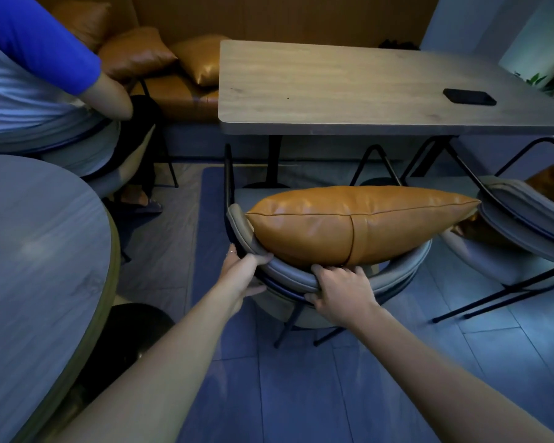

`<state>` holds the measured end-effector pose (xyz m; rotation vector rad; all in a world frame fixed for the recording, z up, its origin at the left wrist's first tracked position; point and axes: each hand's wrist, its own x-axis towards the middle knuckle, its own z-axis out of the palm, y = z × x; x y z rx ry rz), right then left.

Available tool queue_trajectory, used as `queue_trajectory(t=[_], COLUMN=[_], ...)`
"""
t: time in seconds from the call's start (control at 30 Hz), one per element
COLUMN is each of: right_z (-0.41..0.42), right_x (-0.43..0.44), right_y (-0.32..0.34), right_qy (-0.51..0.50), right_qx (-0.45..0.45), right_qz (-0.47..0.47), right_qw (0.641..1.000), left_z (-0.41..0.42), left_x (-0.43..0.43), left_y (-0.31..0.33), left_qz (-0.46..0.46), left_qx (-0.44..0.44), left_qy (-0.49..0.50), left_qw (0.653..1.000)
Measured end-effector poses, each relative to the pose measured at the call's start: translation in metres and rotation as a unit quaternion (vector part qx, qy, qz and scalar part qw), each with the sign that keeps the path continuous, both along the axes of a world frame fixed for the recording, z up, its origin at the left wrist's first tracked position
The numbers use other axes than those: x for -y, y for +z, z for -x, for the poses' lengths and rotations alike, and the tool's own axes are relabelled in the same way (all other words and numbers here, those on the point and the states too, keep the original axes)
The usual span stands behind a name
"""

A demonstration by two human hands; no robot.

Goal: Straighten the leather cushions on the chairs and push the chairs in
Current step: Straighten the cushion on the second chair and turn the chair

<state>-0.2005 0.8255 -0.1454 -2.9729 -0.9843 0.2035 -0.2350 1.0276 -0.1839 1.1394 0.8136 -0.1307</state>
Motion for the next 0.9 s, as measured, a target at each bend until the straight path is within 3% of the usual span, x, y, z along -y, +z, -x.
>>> queue_trajectory(t=[0.2,0.53,0.8,0.9], right_z=[0.027,0.032,0.032,0.031], right_x=[-0.062,-0.097,-0.095,-0.089], right_y=[0.010,0.018,0.021,0.005], right_qy=[0.056,0.028,0.035,0.044], right_qx=[0.057,0.133,0.151,0.152], right_qz=[-0.063,0.089,0.116,0.070], right_qw=[0.995,0.987,0.981,0.985], left_z=[-0.007,-0.015,-0.019,-0.017], left_x=[-0.018,-0.035,-0.031,-0.029], left_y=[0.005,0.015,0.010,0.005], left_qz=[-0.025,-0.083,-0.055,-0.058], left_qx=[-0.007,-0.001,0.002,0.017], left_qy=[0.045,0.011,0.022,0.019], left_qw=[0.999,0.996,0.998,0.998])
